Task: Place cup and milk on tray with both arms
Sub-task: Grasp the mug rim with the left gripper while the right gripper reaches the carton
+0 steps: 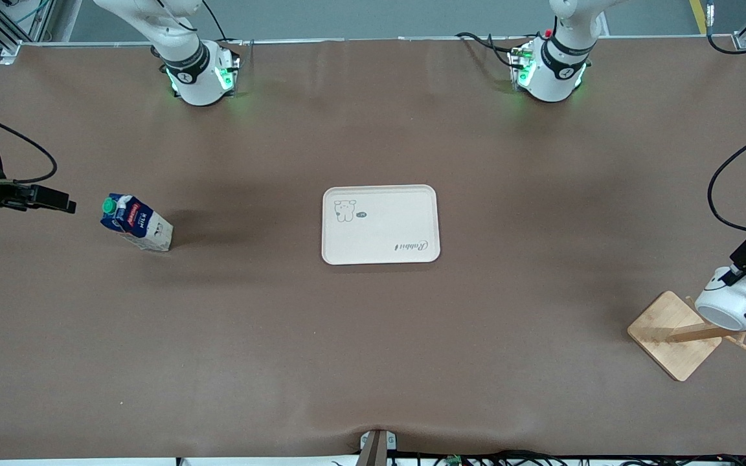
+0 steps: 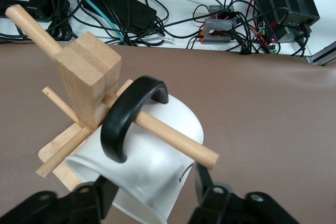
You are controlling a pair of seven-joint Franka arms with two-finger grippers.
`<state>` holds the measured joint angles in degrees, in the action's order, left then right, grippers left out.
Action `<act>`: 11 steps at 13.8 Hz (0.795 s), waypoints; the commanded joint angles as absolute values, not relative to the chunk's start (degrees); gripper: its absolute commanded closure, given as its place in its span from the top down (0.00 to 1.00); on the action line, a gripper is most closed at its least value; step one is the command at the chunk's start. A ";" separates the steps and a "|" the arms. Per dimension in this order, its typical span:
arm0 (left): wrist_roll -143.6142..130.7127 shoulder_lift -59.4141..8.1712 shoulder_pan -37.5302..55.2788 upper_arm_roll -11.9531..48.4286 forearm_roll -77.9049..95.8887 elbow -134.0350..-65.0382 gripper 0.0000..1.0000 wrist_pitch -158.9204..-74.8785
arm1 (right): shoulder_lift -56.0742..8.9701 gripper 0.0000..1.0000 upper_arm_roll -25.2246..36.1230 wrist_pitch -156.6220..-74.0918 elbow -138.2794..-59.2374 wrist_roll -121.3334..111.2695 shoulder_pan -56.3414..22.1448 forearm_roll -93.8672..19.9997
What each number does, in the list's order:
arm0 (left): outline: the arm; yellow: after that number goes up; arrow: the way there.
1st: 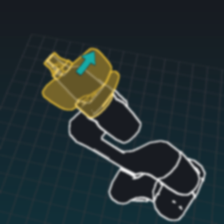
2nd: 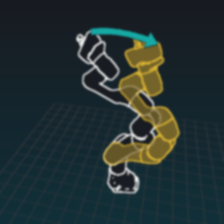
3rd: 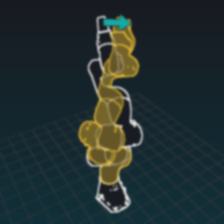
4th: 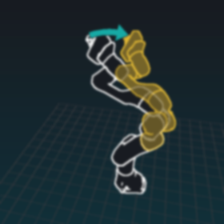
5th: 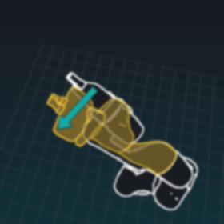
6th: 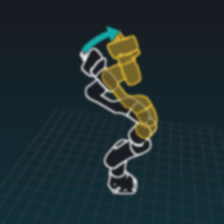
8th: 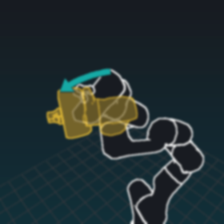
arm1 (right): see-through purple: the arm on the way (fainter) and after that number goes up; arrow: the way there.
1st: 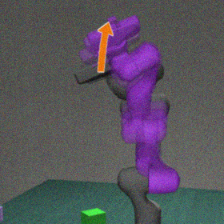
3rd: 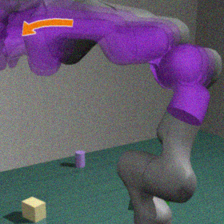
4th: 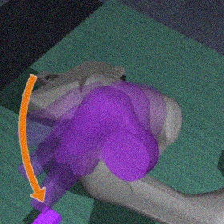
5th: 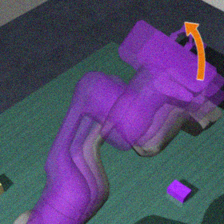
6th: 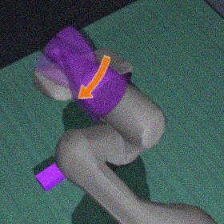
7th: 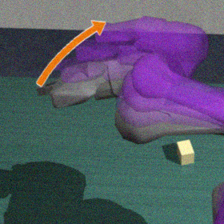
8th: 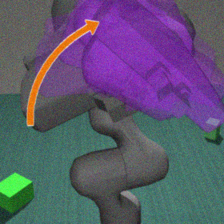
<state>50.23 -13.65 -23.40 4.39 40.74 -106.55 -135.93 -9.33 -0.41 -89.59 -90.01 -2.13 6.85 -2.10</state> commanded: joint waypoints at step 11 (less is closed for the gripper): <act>50.89 -11.43 -23.46 5.01 42.01 -106.61 0.00 -131.85 | -5.03 1.00 -1.41 -101.48 -111.14 -2.29 7.39 -3.34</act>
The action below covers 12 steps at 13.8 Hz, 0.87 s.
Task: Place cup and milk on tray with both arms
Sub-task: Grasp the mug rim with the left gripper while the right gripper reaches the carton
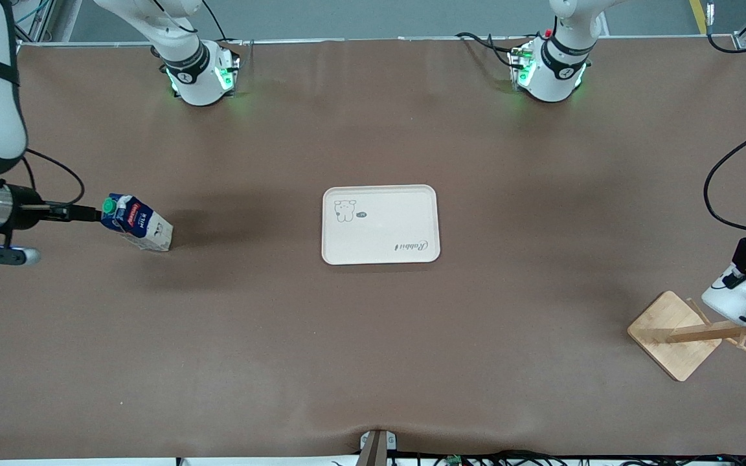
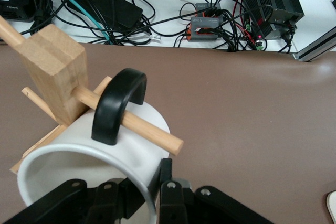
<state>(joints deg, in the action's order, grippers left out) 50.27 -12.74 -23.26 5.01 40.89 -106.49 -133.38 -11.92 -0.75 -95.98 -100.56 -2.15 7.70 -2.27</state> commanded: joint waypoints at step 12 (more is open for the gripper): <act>38.87 -5.28 -24.87 4.48 35.43 -106.44 0.00 -117.34 | -4.66 1.00 -1.14 -109.16 -119.79 -1.58 8.09 1.14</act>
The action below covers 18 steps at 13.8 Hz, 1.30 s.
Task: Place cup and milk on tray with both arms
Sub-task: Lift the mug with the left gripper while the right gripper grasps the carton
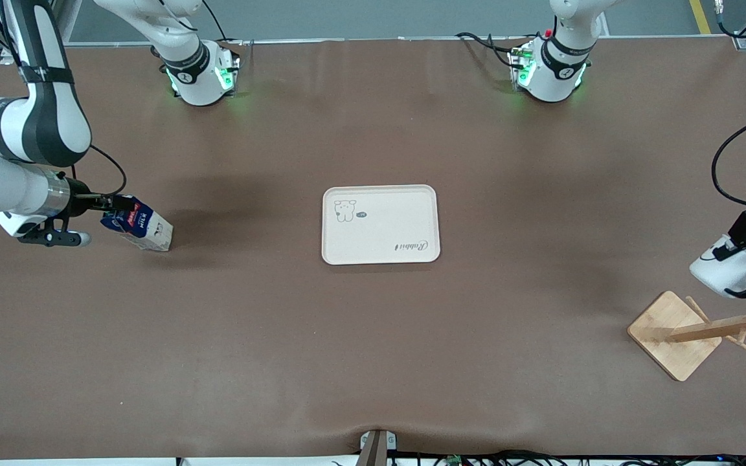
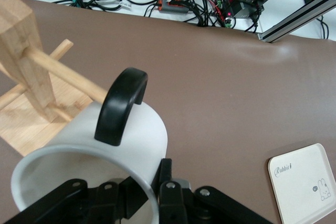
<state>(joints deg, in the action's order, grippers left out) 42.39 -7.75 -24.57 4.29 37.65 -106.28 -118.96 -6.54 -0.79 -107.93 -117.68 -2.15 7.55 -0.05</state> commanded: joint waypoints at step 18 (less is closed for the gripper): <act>-6.56 -4.92 -23.39 22.40 19.62 -100.47 0.00 -110.13 | -5.27 0.00 -1.23 -112.60 -121.91 -1.67 8.35 1.14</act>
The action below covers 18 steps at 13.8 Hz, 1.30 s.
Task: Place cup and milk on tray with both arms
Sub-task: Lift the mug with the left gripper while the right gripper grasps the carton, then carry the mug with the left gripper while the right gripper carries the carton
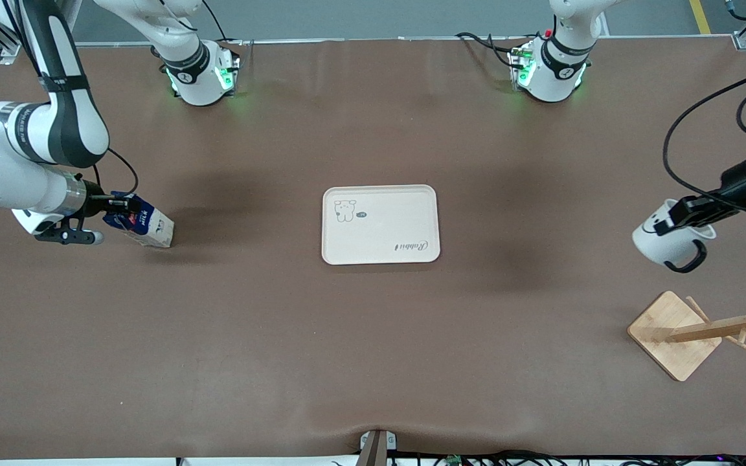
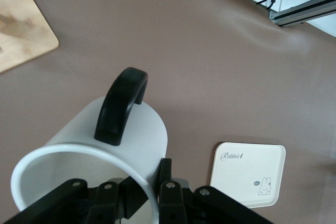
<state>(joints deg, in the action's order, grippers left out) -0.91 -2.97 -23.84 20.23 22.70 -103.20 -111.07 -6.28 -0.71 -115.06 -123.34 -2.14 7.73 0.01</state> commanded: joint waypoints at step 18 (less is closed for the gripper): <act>-59.39 -20.38 8.16 23.55 8.17 -95.19 0.00 -110.92 | -5.98 0.00 -1.41 -97.85 -108.13 -1.49 6.86 0.09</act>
